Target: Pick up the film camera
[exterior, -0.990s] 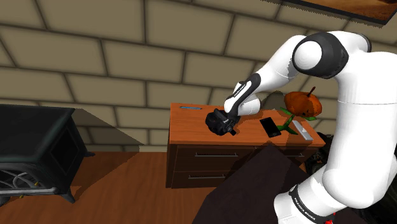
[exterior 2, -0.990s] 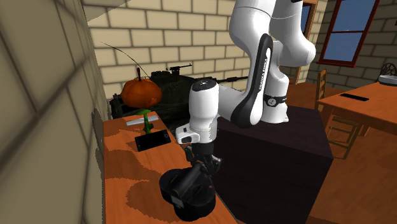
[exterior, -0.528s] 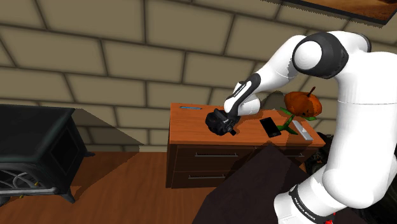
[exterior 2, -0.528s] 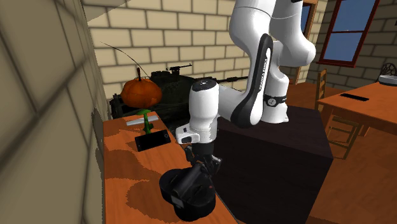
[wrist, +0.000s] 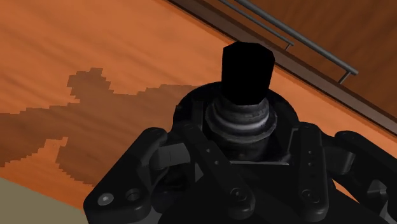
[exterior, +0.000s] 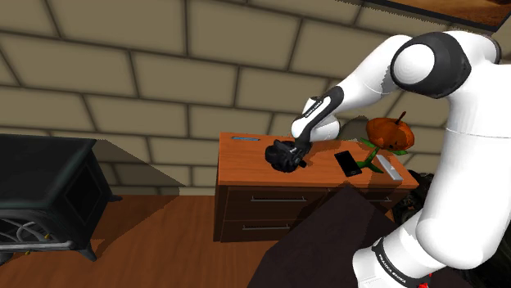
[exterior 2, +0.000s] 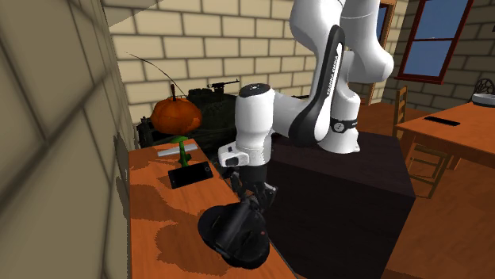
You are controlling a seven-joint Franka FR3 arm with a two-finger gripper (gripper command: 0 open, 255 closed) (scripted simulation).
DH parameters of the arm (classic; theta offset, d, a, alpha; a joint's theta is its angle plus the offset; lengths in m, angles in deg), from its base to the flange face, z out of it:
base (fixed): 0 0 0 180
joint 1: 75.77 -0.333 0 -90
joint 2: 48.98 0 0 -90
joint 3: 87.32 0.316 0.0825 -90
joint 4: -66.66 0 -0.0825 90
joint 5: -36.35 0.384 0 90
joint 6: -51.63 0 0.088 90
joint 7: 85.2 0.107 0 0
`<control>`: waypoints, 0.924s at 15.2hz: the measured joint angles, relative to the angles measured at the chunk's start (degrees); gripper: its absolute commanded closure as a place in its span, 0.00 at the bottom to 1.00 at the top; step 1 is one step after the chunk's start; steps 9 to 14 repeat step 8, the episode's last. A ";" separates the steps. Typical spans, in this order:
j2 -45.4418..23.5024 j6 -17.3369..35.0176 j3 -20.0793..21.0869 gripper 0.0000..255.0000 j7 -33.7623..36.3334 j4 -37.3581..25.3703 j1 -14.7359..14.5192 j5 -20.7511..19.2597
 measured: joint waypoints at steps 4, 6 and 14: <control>3.15 -2.23 -0.93 1.00 0.60 0.97 -0.74 -0.92; 4.79 -3.54 -1.43 1.00 0.81 1.28 -0.99 -1.45; 5.84 -4.60 -1.73 1.00 1.11 1.26 -1.26 -1.83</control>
